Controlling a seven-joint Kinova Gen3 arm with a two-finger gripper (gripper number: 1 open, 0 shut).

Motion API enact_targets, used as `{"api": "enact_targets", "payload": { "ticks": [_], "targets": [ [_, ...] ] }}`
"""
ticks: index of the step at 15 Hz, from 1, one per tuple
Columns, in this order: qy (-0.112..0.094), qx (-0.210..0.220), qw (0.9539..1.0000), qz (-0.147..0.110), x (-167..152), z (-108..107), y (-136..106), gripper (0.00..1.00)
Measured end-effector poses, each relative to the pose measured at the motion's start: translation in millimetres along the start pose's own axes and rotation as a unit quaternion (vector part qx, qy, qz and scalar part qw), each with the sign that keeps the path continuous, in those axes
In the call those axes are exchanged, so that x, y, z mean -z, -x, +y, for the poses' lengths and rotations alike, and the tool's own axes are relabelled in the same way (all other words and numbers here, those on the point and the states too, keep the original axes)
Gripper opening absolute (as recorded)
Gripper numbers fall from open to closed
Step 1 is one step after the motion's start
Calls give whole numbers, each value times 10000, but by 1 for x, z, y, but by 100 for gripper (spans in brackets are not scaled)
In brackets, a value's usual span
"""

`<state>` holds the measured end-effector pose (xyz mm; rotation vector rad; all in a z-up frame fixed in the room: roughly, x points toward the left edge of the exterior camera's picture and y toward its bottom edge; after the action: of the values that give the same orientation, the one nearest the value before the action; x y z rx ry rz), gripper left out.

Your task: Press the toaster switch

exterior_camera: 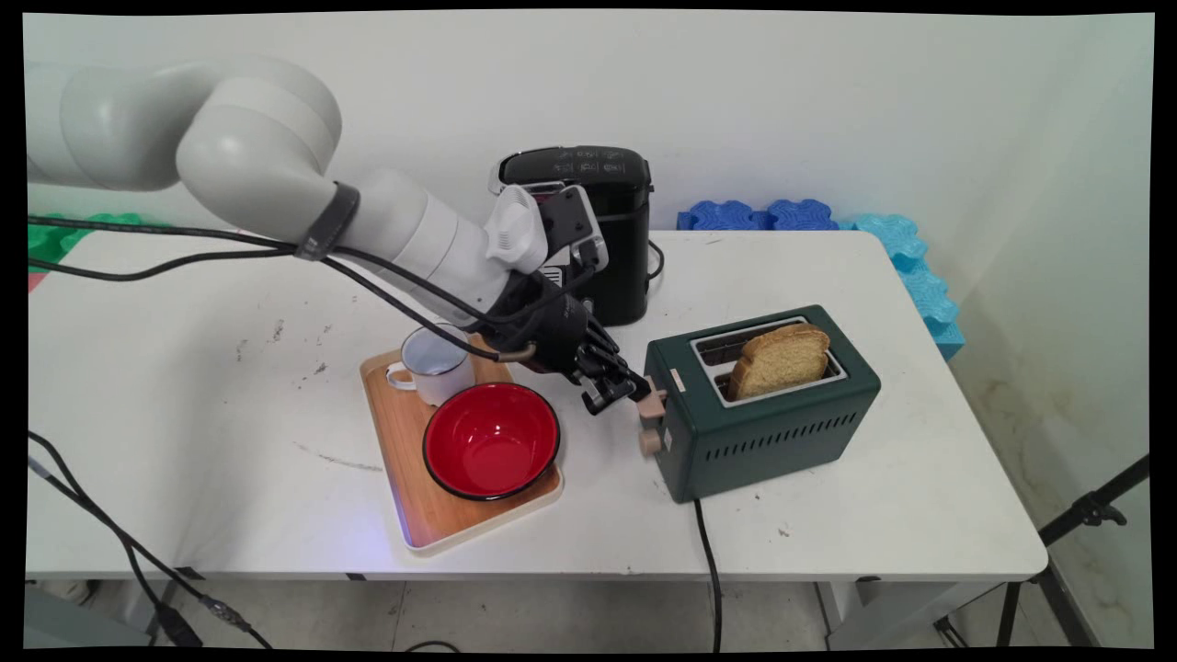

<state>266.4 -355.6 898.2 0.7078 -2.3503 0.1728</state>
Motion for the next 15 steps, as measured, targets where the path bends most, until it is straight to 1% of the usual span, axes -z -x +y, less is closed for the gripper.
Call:
{"api": "enact_targets", "payload": {
  "ticks": [15],
  "targets": [
    [-52, 204, 9998, 28, -19, 0, 14, 0]
  ]
}}
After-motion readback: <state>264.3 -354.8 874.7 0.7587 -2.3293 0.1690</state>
